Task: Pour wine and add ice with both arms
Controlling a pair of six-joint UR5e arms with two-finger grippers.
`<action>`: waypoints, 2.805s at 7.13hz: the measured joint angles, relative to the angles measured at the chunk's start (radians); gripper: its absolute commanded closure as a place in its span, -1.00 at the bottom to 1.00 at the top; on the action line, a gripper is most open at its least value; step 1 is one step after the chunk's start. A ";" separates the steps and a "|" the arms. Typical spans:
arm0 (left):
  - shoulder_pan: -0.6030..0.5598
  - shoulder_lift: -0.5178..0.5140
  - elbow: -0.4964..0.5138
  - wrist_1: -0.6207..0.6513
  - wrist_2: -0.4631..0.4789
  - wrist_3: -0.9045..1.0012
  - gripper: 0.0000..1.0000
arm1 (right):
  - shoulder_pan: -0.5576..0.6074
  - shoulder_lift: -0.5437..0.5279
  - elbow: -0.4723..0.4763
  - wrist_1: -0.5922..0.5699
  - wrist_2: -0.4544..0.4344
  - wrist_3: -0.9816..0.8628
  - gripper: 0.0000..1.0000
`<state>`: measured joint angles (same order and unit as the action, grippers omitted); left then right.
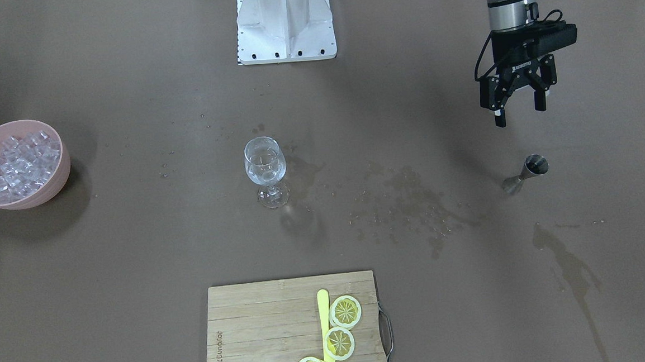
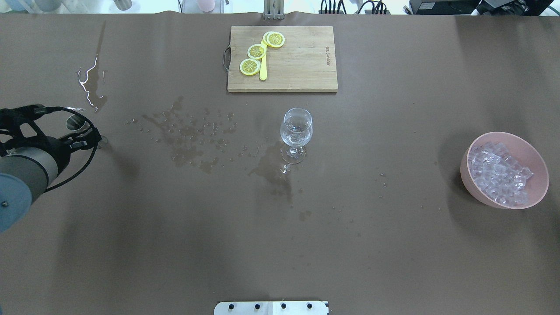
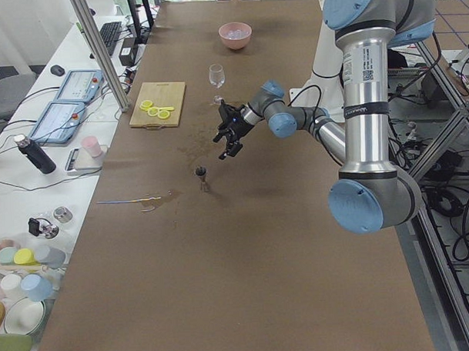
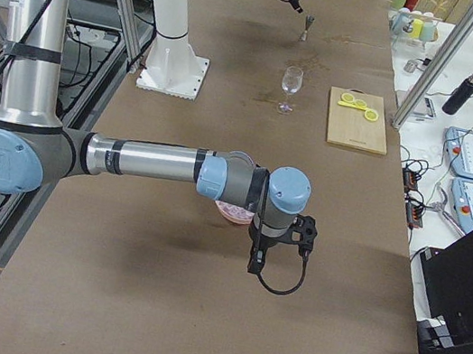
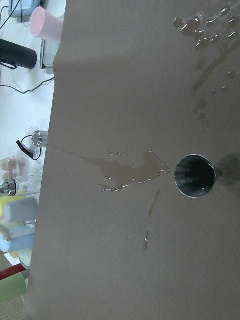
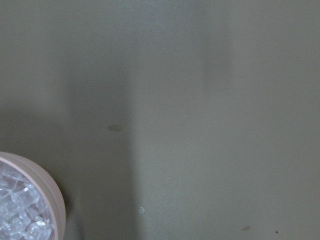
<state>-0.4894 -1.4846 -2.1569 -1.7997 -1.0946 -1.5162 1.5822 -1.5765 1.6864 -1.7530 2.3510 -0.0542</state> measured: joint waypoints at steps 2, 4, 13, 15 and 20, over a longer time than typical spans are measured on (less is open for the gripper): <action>0.050 0.002 0.073 -0.001 0.084 -0.078 -0.96 | -0.002 0.002 -0.001 0.000 -0.004 -0.001 -1.00; 0.076 -0.005 0.142 -0.004 0.142 -0.143 -0.96 | -0.006 0.007 -0.002 0.001 -0.006 -0.007 -1.00; 0.083 -0.137 0.406 -0.061 0.255 -0.196 -0.94 | -0.015 0.016 0.001 0.003 -0.003 -0.011 -1.00; 0.078 -0.139 0.420 -0.062 0.263 -0.197 -0.88 | -0.018 0.016 0.001 0.003 -0.002 -0.011 -1.00; 0.027 -0.226 0.503 -0.063 0.265 -0.193 -0.69 | -0.026 0.015 0.000 0.003 -0.003 -0.010 -1.00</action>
<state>-0.4623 -1.7102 -1.6539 -1.8622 -0.8299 -1.7096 1.5563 -1.5616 1.6865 -1.7503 2.3482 -0.0643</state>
